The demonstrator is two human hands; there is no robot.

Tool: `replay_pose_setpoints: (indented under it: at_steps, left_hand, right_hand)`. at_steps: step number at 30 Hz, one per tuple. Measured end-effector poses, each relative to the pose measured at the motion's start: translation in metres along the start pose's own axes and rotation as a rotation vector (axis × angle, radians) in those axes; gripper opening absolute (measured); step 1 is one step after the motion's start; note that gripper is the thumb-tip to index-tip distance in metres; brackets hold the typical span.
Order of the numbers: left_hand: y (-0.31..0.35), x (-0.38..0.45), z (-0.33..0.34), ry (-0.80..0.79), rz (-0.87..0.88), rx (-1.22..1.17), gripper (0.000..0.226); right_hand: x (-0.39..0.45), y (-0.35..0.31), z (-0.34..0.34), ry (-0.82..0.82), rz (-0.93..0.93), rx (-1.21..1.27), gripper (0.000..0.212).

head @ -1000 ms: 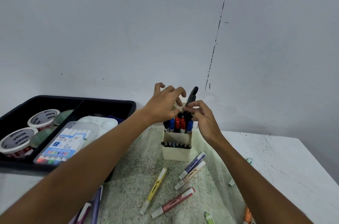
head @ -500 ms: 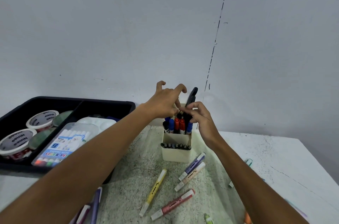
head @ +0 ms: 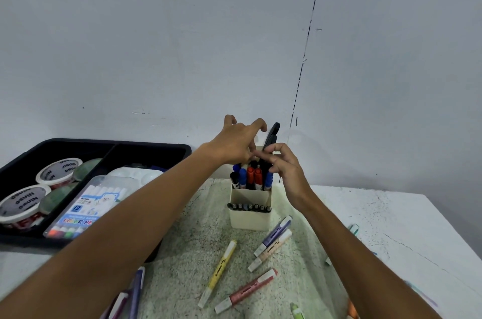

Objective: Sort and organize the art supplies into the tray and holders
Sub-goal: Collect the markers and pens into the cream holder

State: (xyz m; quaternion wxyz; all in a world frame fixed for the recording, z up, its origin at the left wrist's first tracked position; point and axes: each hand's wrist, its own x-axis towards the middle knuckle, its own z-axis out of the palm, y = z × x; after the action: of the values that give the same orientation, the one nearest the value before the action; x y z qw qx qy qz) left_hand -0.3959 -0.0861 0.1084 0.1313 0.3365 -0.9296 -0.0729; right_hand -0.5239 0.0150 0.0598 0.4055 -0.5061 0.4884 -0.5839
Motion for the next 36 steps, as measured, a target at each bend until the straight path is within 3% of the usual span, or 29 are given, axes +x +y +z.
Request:
replay_pose_setpoints:
  at_steps: [10, 15, 18, 26, 32, 36]
  left_hand:
    - [-0.003, 0.004, -0.001, -0.037, -0.009, 0.045, 0.051]
    - [-0.008, 0.002, -0.008, -0.027, -0.008, 0.147, 0.037]
    - [-0.011, -0.002, -0.015, -0.028, -0.008, 0.184, 0.019]
    - [-0.015, -0.006, -0.017, -0.059, -0.025, 0.217, 0.020]
    - [-0.020, -0.006, -0.020, -0.077, -0.032, 0.130, 0.019]
    - [-0.021, -0.023, -0.019, 0.086, -0.057, -0.196, 0.033]
  right_hand:
    - [0.000, -0.001, 0.006, -0.003, -0.045, 0.026, 0.035]
    - [-0.003, 0.003, 0.002, 0.166, -0.154, -0.005, 0.024]
    - [-0.003, 0.009, -0.004, 0.246, -0.174, -0.042, 0.033]
    - [-0.005, 0.018, -0.011, 0.263, -0.139, -0.072, 0.029]
    - [-0.007, 0.019, -0.016, 0.260, -0.116, -0.089, 0.031]
    - [-0.015, 0.021, -0.022, 0.247, -0.107, -0.111, 0.033]
